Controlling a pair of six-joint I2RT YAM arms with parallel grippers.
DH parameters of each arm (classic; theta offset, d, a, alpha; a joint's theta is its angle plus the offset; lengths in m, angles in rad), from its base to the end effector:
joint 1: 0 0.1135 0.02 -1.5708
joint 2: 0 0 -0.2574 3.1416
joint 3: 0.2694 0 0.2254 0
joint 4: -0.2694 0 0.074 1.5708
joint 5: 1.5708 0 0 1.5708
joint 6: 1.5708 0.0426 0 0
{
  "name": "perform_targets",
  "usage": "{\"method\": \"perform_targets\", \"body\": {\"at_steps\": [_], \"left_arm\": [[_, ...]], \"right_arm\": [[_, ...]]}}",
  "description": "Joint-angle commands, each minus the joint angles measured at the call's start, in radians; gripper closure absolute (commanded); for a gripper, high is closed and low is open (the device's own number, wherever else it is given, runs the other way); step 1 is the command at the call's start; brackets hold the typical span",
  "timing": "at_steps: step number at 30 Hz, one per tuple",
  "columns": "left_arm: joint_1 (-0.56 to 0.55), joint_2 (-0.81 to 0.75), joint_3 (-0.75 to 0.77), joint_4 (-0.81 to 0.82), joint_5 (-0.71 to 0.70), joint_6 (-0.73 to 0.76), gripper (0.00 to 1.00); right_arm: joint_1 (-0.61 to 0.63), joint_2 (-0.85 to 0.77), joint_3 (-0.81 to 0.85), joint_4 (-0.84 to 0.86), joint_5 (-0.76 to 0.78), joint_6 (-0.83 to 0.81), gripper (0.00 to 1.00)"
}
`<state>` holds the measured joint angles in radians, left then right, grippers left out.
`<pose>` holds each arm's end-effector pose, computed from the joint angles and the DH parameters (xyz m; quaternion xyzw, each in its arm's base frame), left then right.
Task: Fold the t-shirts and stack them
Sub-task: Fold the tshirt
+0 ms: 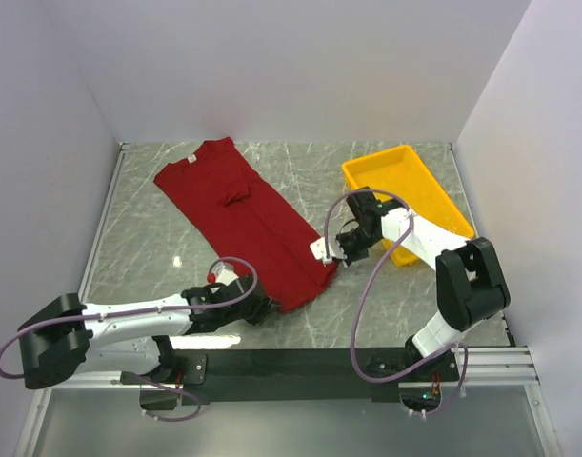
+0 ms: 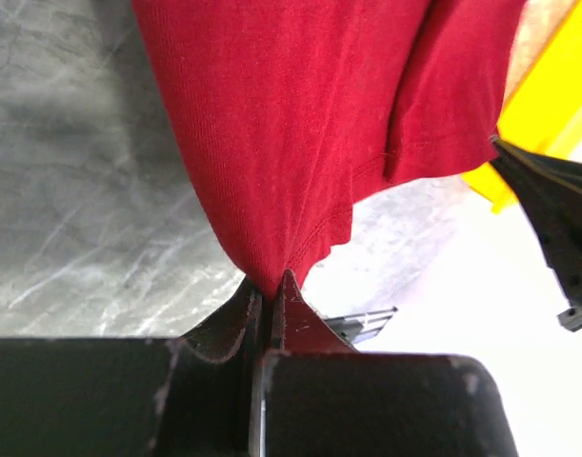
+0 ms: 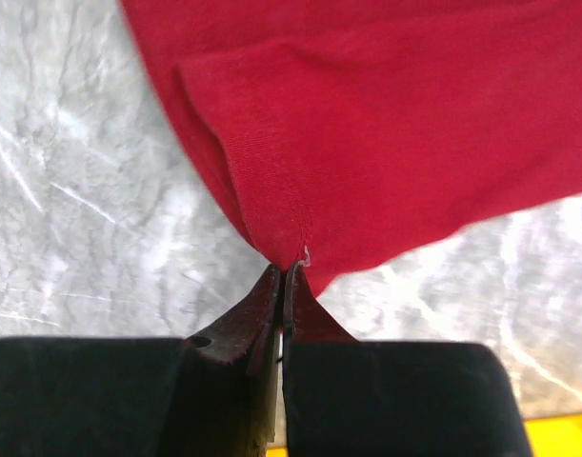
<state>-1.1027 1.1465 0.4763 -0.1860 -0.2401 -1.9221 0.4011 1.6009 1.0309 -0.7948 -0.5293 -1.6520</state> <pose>0.0980 -0.1714 0.1730 -0.4089 0.8364 -0.3401 0.1323 0.2362 0.1235 0.1956 -0.8353 0.4741 0.1528 0.2328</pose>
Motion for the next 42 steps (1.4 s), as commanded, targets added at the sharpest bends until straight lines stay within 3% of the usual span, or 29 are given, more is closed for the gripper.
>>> {"method": "perform_targets", "body": {"at_steps": [1, 7, 12, 28, 34, 42], "left_arm": [[0.009, -0.054, -0.008, -0.036, -0.002, 0.008, 1.00], [0.113, -0.108, 0.024, -0.092, 0.015, 0.076, 1.00], [0.268, -0.140, 0.045, -0.104, 0.062, 0.155, 1.00], [0.619, -0.076, 0.110, -0.053, 0.252, 0.363, 1.00], [0.768, -0.022, 0.113, -0.006, 0.344, 0.431, 1.00], [0.871, 0.076, 0.176, 0.016, 0.409, 0.518, 1.00]], "right_arm": [[-0.004, -0.030, 0.116, -0.090, -0.081, 0.043, 1.00], [0.004, 0.036, 0.285, -0.150, -0.118, 0.103, 1.00], [0.028, 0.116, 0.400, -0.167, -0.126, 0.164, 1.00], [0.076, 0.476, 0.882, -0.202, -0.087, 0.316, 1.00], [0.105, 0.577, 0.995, -0.169, -0.066, 0.388, 1.00], [0.116, 0.651, 1.090, -0.031, -0.041, 0.526, 1.00]]}}
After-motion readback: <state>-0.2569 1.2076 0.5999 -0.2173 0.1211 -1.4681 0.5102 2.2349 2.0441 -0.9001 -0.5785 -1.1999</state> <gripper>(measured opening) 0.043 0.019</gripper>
